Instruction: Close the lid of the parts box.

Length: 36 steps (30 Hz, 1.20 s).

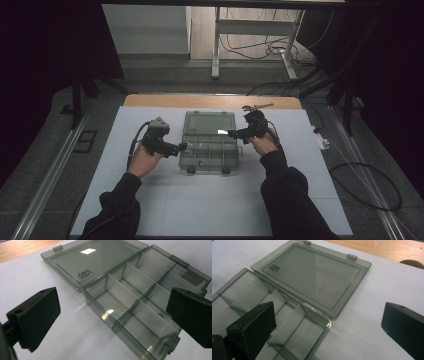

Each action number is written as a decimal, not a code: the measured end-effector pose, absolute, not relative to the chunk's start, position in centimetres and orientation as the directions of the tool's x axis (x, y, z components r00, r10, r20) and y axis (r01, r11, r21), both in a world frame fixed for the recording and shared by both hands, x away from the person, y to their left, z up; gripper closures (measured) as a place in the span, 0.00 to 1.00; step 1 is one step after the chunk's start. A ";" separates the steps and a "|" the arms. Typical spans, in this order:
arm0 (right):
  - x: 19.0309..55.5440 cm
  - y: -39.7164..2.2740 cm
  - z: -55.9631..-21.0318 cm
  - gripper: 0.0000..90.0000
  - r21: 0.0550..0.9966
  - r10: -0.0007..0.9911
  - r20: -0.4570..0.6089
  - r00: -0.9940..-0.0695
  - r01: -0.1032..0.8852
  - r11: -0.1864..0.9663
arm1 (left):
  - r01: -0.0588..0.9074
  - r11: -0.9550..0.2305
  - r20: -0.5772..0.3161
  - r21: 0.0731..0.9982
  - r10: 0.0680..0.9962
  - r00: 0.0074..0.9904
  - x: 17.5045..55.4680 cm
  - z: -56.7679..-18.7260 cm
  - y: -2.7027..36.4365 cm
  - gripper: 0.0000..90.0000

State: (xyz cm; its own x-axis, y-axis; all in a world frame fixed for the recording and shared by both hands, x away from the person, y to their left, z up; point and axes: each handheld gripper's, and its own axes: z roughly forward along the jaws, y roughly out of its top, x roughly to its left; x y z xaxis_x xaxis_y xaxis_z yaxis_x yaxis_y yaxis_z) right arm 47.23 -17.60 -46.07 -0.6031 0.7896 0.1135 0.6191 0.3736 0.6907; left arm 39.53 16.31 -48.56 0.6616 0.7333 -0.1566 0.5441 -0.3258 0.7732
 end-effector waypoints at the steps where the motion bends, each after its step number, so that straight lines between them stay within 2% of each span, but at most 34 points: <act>1: 47.2 -17.6 -46.1 0.00 0.691 0.790 0.114 -0.603 0.619 0.374 | 0.544 -0.326 -0.157 0.773 0.733 0.662 39.5 -48.6 16.3 0.00; 10: 49.2 -17.1 -46.5 0.00 0.659 0.823 0.122 -0.554 0.665 0.350 | 0.564 -0.343 -0.147 0.751 0.747 0.649 40.9 -49.3 16.0 0.00; 19: 50.6 -16.4 -47.4 0.00 0.633 0.842 0.087 -0.533 0.682 0.366 | 0.580 -0.322 -0.186 0.749 0.737 0.650 42.0 -49.9 16.2 0.00; 36: 52.3 -14.8 -48.4 0.00 0.591 0.851 0.040 -0.524 0.699 0.402 | 0.536 -0.362 -0.159 0.763 0.699 0.698 42.9 -50.6 15.5 0.00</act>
